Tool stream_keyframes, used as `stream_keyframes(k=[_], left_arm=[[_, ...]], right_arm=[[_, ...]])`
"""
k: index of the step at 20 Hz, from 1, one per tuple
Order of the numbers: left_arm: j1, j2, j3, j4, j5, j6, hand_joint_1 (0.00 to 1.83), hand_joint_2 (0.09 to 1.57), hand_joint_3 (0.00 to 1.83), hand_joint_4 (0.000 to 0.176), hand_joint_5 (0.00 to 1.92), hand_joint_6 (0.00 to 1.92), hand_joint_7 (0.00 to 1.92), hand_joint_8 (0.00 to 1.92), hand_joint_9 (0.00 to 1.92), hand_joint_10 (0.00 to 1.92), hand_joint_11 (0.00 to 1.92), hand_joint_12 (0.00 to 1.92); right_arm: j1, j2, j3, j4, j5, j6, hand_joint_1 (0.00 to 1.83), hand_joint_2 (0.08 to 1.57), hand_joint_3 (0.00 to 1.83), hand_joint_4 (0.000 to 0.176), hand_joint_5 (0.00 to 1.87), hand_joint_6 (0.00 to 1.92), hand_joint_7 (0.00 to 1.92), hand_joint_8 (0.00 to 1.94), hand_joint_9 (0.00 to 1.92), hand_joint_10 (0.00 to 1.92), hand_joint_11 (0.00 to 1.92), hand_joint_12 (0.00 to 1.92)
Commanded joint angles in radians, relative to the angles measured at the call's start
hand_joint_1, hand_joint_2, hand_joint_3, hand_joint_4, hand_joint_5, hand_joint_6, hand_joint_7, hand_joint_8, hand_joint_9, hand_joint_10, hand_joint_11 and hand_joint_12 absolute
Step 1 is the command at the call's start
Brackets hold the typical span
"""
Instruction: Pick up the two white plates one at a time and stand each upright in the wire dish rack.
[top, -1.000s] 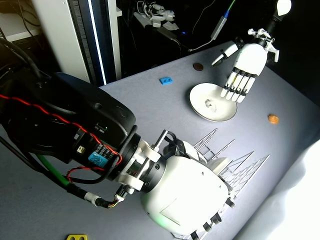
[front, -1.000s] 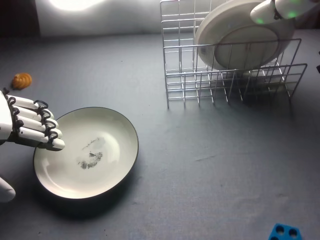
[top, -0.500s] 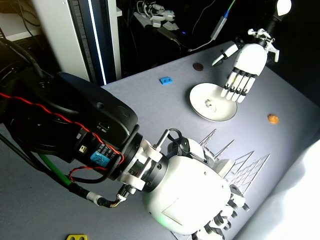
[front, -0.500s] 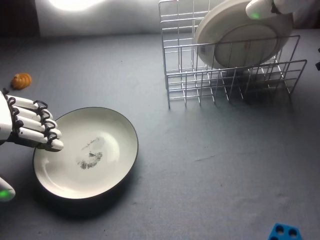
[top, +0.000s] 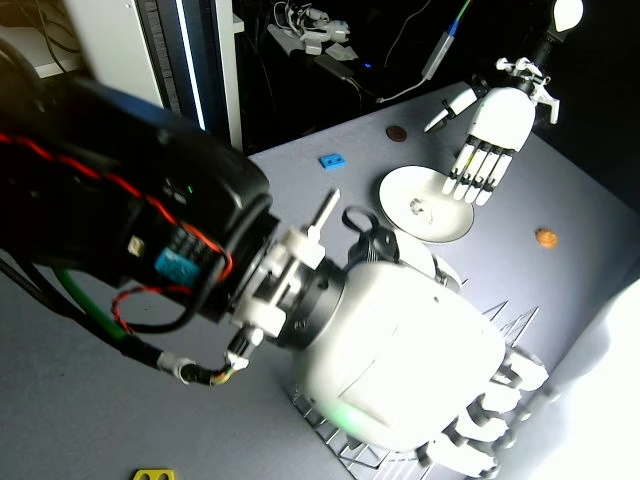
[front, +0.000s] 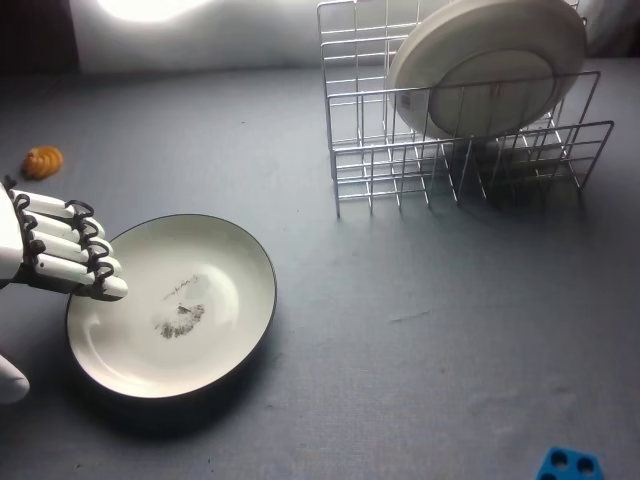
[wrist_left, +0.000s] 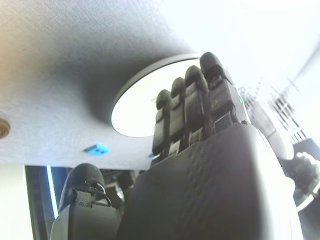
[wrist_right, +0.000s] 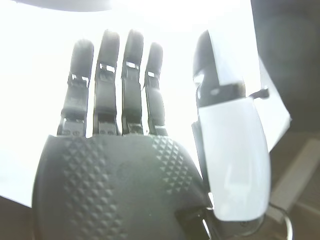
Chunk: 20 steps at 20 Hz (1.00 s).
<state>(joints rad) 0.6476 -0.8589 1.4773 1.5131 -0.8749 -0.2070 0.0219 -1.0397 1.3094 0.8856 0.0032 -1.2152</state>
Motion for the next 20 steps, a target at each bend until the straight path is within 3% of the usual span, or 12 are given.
stream_keyframes(k=[1,4,6,9,11,12,13,14,15,16,20], left_arm=[[0.001,-0.002,0.007,-0.043,-0.022,-0.003,0.00,1.07,0.00,0.000,0.17,0.00,0.18,0.00,0.16,0.00,0.00,0.38],[0.012,-0.001,0.006,-0.043,-0.022,-0.004,0.00,1.07,0.00,0.000,0.16,0.00,0.16,0.00,0.15,0.00,0.00,0.36],[0.021,-0.001,0.006,-0.043,-0.021,-0.004,0.00,1.07,0.00,0.000,0.15,0.00,0.16,0.00,0.15,0.00,0.00,0.38],[0.044,-0.004,0.008,-0.043,-0.017,-0.004,0.00,1.07,0.00,0.000,0.15,0.01,0.15,0.00,0.14,0.00,0.00,0.35],[0.056,-0.005,0.006,-0.043,-0.017,-0.004,0.00,1.07,0.00,0.000,0.15,0.00,0.16,0.00,0.14,0.00,0.00,0.38],[0.061,-0.006,0.005,-0.043,-0.017,-0.004,0.00,1.07,0.00,0.000,0.15,0.00,0.15,0.00,0.14,0.00,0.00,0.35],[0.066,-0.005,0.003,-0.043,-0.015,-0.004,0.00,1.08,0.00,0.000,0.14,0.00,0.14,0.00,0.12,0.00,0.00,0.31],[0.073,-0.005,0.001,-0.043,-0.013,-0.005,0.00,1.07,0.00,0.000,0.14,0.00,0.15,0.00,0.13,0.00,0.00,0.34],[0.082,-0.006,-0.002,-0.043,-0.012,-0.011,0.00,1.07,0.00,0.000,0.13,0.00,0.14,0.00,0.13,0.00,0.00,0.33],[0.089,-0.007,-0.003,-0.043,-0.011,-0.014,0.00,1.07,0.00,0.000,0.13,0.00,0.15,0.00,0.14,0.00,0.00,0.36],[0.137,-0.012,-0.010,-0.043,-0.011,-0.032,0.00,1.07,0.00,0.000,0.18,0.00,0.18,0.00,0.17,0.00,0.00,0.38]], right_arm=[[0.022,0.009,-0.028,-0.082,0.078,0.003,1.00,1.13,0.00,0.000,0.33,0.69,0.38,0.67,0.21,0.98,0.00,1.49],[-0.001,0.031,-0.145,-0.320,0.236,-0.014,1.02,1.12,0.00,0.000,0.34,0.70,0.39,0.67,0.24,0.98,0.00,1.50],[-0.015,0.034,-0.204,-0.336,0.288,-0.105,0.94,1.16,0.01,0.000,0.29,0.74,0.36,0.67,0.21,0.95,0.00,1.47],[-0.030,0.032,-0.267,-0.336,0.325,-0.218,1.01,1.14,0.00,0.000,0.32,0.72,0.39,0.63,0.24,0.92,0.00,1.47],[-0.067,0.029,-0.325,-0.335,0.399,-0.353,1.01,1.13,0.00,0.000,0.33,0.69,0.39,0.62,0.23,0.90,0.00,1.46],[-0.088,0.027,-0.357,-0.332,0.440,-0.428,0.99,1.14,0.00,0.000,0.32,0.57,0.38,0.49,0.22,0.80,0.00,1.41],[-0.107,0.023,-0.390,-0.312,0.471,-0.514,0.95,1.16,0.00,0.000,0.25,0.40,0.36,0.32,0.18,0.68,0.00,1.31],[-0.127,0.020,-0.424,-0.309,0.503,-0.572,0.90,1.17,0.00,0.000,0.16,0.20,0.24,0.13,0.07,0.48,0.00,1.02],[-0.153,0.014,-0.461,-0.309,0.540,-0.639,0.93,1.13,0.00,0.000,0.06,0.08,0.10,0.03,0.03,0.14,0.00,0.41],[-0.170,0.009,-0.478,-0.309,0.557,-0.677,0.94,1.12,0.00,0.000,0.01,0.02,0.02,0.01,0.00,0.03,0.00,0.08],[-0.259,-0.035,-0.527,-0.309,0.604,-0.808,0.99,1.01,0.00,0.000,0.00,0.00,0.00,0.00,0.00,0.00,0.00,0.00]])
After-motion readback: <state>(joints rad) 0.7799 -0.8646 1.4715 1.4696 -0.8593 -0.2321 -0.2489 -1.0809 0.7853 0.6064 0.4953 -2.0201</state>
